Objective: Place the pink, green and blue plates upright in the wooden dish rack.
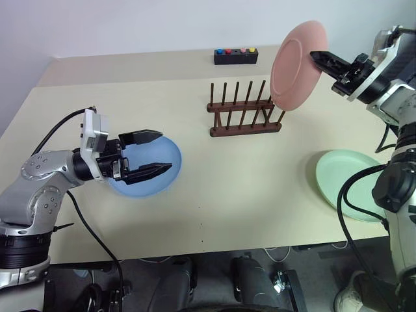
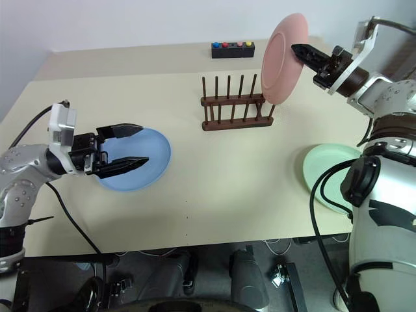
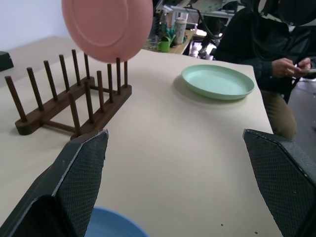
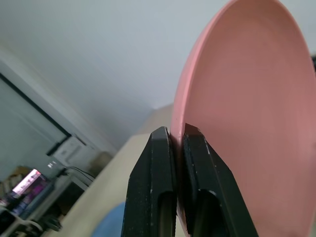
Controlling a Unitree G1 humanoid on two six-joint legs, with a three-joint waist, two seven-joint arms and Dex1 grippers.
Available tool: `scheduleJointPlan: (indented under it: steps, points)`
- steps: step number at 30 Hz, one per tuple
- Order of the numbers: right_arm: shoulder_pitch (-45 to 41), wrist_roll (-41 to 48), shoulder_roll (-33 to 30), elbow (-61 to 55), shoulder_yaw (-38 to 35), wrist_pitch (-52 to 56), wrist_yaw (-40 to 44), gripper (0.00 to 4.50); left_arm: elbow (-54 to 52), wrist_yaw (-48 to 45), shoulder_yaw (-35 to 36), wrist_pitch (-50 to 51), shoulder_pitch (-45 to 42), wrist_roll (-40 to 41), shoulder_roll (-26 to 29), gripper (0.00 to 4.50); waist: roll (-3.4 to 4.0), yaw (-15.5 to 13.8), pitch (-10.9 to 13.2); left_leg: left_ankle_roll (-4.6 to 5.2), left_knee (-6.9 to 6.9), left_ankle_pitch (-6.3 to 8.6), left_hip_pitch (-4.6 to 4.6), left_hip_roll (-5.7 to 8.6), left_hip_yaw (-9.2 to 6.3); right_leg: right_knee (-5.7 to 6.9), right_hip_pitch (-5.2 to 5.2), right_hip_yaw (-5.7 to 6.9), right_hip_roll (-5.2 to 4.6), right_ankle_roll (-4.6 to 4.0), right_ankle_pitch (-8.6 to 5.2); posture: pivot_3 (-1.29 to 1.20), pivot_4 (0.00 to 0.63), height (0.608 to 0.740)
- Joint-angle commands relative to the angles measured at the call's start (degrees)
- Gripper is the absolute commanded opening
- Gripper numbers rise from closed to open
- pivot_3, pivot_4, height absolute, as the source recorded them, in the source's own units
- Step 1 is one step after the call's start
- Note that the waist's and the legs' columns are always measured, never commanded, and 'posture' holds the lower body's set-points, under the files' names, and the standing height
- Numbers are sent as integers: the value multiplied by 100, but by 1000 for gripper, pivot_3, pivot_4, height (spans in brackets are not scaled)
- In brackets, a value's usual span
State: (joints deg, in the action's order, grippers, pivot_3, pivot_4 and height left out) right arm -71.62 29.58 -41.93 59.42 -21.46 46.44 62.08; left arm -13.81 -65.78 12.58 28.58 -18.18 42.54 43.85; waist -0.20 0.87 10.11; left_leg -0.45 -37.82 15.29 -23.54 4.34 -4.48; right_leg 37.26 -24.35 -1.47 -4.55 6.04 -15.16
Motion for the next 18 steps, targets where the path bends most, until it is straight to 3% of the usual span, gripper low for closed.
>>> scheduleJointPlan:
  steps: [1, 7, 10, 17, 18]
  points:
    - [45, -197, 52, -83, 180, -344, 56, 31, -101, 4, 205, -29, 42, 87, 92, 4500, 0, -1, 0, 0, 0, 0, 0, 0, 0, 0, 0, 0, 0, 0, 0, 0, 150, 740]
    - [61, -220, 181, -187, 305, -381, 260, 31, -106, -1, 199, -22, 92, 91, 113, 4500, 0, -4, 0, -2, 0, -1, 0, 0, -1, 0, 0, 0, 0, 0, 0, 0, 150, 740]
    - [100, -258, 212, -278, 391, -447, 371, 974, -120, 28, 176, -53, 100, 68, 99, 4500, 0, 1, 0, -3, 0, -2, 0, 1, 0, 0, 0, 0, -1, 0, 0, 0, 150, 740]
    - [16, -233, 202, -306, 325, -603, 226, 4452, -158, 53, 174, -50, 119, 76, 118, 4500, 0, -3, 0, -3, 0, -1, 0, 0, -1, 0, -1, 0, 0, 0, 0, 0, 150, 740]
    - [-19, -223, 185, -271, 255, -731, 118, 4452, -158, 56, 173, -46, 117, 84, 119, 4500, 0, -4, 0, -2, 0, -1, 0, 0, -1, 0, -1, 0, 0, 0, 0, 0, 150, 740]
